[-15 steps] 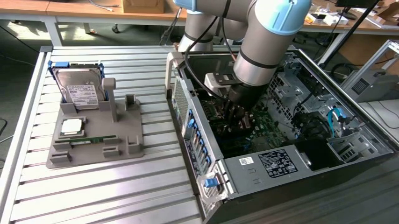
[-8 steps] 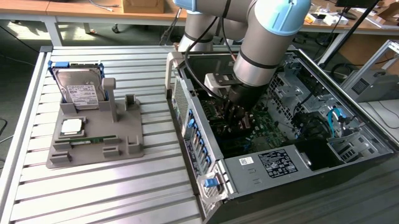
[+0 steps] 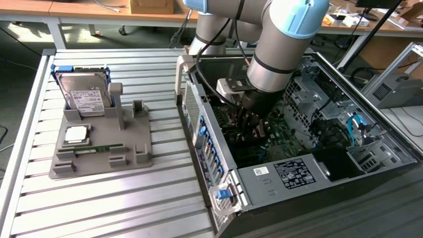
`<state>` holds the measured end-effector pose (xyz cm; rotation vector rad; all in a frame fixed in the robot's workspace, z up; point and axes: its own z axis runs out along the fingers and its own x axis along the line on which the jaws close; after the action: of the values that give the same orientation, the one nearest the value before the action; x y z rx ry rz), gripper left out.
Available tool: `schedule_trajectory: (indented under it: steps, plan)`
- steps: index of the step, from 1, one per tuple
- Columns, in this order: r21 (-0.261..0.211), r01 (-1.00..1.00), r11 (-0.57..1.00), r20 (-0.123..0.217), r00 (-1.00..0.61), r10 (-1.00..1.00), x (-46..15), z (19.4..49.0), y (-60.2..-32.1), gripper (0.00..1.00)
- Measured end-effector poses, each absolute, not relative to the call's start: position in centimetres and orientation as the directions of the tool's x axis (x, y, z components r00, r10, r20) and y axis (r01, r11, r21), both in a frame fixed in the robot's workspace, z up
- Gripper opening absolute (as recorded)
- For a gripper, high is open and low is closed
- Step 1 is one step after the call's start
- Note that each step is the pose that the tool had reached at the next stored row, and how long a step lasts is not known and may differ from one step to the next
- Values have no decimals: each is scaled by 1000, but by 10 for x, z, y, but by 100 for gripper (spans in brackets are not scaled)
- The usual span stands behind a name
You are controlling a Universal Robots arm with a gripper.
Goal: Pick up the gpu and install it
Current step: 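Insert the gpu into the slot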
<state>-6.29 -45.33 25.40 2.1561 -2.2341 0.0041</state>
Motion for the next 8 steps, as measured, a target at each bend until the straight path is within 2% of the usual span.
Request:
schedule_trajectory:
  steps: [4,5,7,8]
  plan:
    - [24,-999,36,28,-35,-999,-63,254,-453,28]
    - [24,-999,36,28,-35,-999,-63,254,-453,34]
    - [23,-999,36,28,-35,-999,-63,254,-453,34]
    - [23,-999,36,28,-35,-999,-63,254,-453,41]
